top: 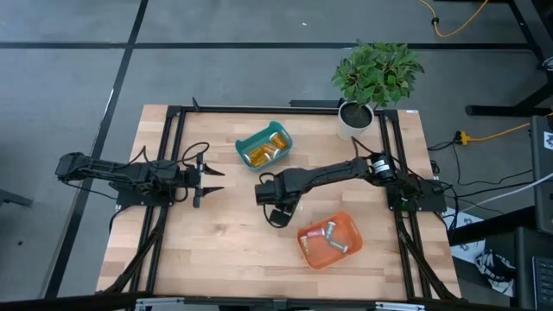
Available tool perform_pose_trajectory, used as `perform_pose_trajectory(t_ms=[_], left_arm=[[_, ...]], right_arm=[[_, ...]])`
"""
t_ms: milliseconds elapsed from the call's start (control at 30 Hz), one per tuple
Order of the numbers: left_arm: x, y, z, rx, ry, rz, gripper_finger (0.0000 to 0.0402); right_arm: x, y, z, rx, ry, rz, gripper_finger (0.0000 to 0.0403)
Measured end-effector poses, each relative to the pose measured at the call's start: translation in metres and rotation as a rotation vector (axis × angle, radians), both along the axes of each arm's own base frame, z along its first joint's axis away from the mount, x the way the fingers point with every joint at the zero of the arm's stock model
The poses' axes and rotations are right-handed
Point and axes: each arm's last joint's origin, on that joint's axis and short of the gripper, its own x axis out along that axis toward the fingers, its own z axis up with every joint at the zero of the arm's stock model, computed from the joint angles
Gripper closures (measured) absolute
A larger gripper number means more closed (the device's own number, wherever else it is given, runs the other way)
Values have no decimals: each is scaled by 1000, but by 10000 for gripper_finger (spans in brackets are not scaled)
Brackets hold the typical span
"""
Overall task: Pick and place medicine bottles into bin by pill shape (circle, oval)
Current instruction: Put the small yellow pill bottle into the orange bin
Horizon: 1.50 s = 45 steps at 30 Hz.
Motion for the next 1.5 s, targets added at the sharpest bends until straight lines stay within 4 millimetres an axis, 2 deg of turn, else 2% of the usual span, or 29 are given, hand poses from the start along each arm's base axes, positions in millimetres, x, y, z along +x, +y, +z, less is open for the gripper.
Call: perform_pose_trajectory(t_ms=[167, 333, 533, 700, 867, 967, 1133, 1500], left_arm=[[0, 0, 0, 0, 0, 0, 200], [0, 0, 0, 17, 2, -4, 200], [0, 0, 0, 17, 2, -4, 200], [0, 0, 0, 16, 1, -4, 200], [0, 0, 0, 16, 2, -4, 200], [0, 0, 0, 10, 1, -3, 200], [0, 0, 0, 0, 0, 0, 200], [0, 0, 0, -7, -1, 1, 200]], right_arm=[[-5, 5, 46, -50, 14, 9, 296], [-22, 42, 72, -57, 67, 97, 289], [-42, 93, 86, -15, 30, 214, 291], [-59, 128, 84, -68, 16, 270, 287], [-71, 144, 69, -90, 69, 294, 290], [-78, 143, 58, -104, 124, 286, 292], [-89, 139, 37, -137, 210, 180, 285], [-90, 145, 21, -85, 189, 104, 280]])
